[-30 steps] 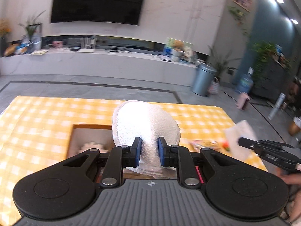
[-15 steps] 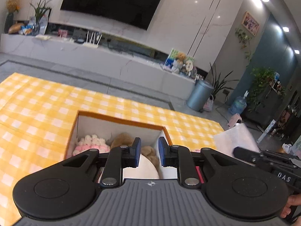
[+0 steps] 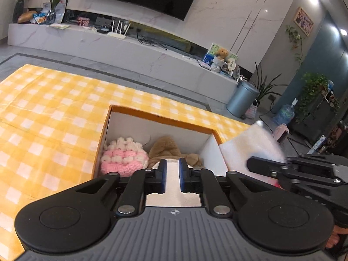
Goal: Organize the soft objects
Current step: 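Lower the clear bag into the box with the right tool while left drops the towel mitt in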
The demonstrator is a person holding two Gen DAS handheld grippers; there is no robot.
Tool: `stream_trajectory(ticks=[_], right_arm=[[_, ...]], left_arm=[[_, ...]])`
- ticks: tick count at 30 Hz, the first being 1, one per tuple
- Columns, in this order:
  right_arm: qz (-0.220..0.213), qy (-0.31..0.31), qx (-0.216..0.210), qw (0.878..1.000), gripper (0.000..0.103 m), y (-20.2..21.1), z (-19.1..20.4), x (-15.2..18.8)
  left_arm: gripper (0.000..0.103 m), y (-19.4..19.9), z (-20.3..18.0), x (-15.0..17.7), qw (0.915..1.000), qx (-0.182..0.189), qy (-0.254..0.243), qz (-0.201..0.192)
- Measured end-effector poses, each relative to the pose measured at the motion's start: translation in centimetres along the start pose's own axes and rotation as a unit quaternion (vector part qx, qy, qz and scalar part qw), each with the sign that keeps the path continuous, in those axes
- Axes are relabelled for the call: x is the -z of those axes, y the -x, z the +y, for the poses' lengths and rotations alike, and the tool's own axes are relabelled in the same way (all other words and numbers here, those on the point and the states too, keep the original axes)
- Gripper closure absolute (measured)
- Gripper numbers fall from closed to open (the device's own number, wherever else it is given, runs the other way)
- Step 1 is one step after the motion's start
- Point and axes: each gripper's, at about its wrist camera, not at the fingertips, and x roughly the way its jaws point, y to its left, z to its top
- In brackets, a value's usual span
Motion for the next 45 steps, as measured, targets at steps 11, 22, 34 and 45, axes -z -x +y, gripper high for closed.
stream_trajectory(ticks=[11,22,34,45], right_arm=[[0.021,0.025,-0.024,0.999,0.103,-0.9,2.1,0.3],[0.173,0.123,-0.132,0.968,0.102,-3.2,6.1,3.5],[0.237,0.125,-0.098,0.958,0.058,-3.1,5.6,4.2],[0.164,0.169,-0.033,0.971,0.069,0.0,5.3,1.0]], left_arm=[[0.048,-3.8,0.3,1.7,0.9934,-0.016,-0.001,0.114],[0.023,0.7,2.2,0.1,0.9966,-0.071,0.041,0.007],[0.023,-0.4,2.1,0.4,0.9955,-0.073,0.044,0.042],[0.023,0.5,0.9,0.3,0.9969,-0.076,0.008,0.017]])
